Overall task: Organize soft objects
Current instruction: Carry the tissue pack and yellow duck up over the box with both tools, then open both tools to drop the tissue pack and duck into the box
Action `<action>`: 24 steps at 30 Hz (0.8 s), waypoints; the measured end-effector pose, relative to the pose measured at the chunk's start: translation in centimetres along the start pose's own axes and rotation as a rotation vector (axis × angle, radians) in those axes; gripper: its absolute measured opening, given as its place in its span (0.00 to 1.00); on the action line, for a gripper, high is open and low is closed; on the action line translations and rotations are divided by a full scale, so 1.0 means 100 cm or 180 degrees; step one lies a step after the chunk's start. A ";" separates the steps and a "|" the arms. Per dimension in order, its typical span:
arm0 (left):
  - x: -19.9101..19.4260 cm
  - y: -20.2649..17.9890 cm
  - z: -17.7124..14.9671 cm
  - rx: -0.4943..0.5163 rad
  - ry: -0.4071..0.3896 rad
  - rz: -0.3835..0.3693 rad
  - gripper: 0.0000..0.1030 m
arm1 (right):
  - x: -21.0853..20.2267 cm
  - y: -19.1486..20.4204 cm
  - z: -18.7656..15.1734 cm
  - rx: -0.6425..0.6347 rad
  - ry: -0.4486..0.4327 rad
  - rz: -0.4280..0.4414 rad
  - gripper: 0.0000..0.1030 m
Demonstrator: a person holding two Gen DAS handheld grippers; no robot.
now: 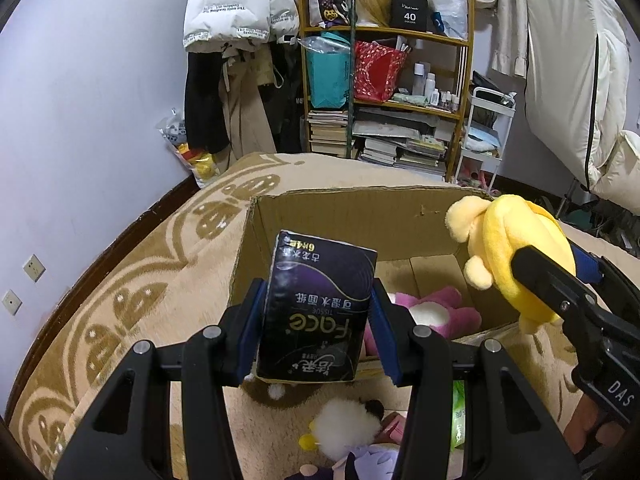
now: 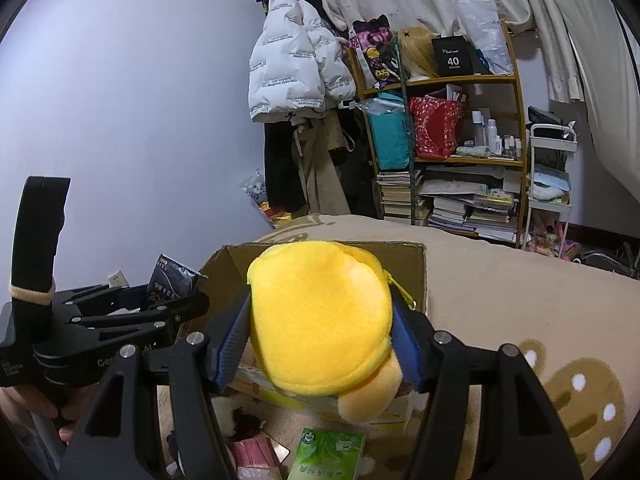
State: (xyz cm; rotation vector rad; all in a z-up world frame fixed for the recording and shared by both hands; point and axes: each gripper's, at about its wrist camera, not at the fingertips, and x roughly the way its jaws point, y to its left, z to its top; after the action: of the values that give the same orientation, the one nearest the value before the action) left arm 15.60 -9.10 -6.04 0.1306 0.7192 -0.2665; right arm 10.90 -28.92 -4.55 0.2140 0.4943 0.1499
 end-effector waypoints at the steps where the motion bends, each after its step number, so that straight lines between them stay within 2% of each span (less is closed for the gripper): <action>1: 0.001 0.000 0.000 0.0001 0.0002 -0.0002 0.47 | 0.001 -0.001 -0.001 0.0008 0.0007 0.0002 0.66; 18: 0.016 -0.004 0.001 0.0034 0.0098 -0.0015 0.47 | 0.018 0.001 -0.004 -0.0018 0.0133 0.0012 0.68; 24: 0.017 -0.001 0.002 -0.0024 0.0136 0.0006 0.53 | 0.021 -0.006 -0.004 0.0071 0.0147 0.0051 0.71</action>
State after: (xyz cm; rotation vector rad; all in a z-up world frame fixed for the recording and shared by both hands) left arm 16.89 -9.51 -7.04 0.1300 0.7624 -0.2599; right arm 12.59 -28.98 -6.00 0.2367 0.5404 0.1652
